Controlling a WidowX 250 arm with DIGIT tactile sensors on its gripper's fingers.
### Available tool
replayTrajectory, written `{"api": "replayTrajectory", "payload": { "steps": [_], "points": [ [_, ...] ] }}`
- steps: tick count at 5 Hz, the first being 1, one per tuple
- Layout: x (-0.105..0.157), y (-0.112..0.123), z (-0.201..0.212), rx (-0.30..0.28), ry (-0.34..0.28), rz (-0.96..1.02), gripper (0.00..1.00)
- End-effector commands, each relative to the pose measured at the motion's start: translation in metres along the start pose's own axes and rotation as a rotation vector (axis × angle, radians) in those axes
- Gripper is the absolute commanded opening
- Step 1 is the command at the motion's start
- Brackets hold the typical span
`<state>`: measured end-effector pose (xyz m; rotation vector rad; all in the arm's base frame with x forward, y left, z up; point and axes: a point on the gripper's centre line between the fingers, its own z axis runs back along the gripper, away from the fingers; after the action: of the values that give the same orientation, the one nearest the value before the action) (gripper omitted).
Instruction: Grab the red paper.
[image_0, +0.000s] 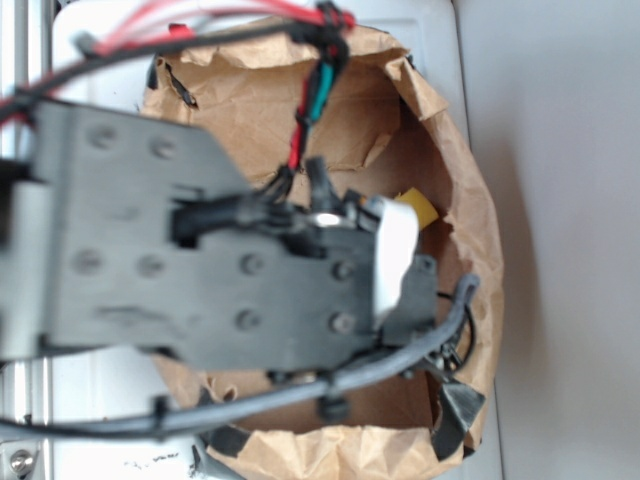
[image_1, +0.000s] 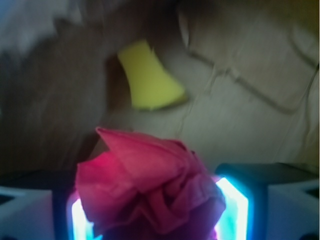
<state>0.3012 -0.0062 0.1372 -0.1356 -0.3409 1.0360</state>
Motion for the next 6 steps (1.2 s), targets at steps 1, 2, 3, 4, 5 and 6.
{"api": "replayTrajectory", "payload": {
  "steps": [1,2,3,4,5,6],
  "points": [
    [0.035,0.009,0.040,-0.034,-0.041,-0.142,0.00],
    [0.043,0.014,0.045,-0.011,-0.107,-0.167,0.00],
    [0.049,0.019,0.056,-0.024,-0.164,-0.200,0.00],
    [0.051,0.021,0.058,-0.022,-0.219,-0.202,0.00],
    [0.050,0.020,0.058,-0.023,-0.219,-0.197,0.00],
    [0.049,0.019,0.056,-0.014,-0.208,-0.201,0.00]
  ]
}}
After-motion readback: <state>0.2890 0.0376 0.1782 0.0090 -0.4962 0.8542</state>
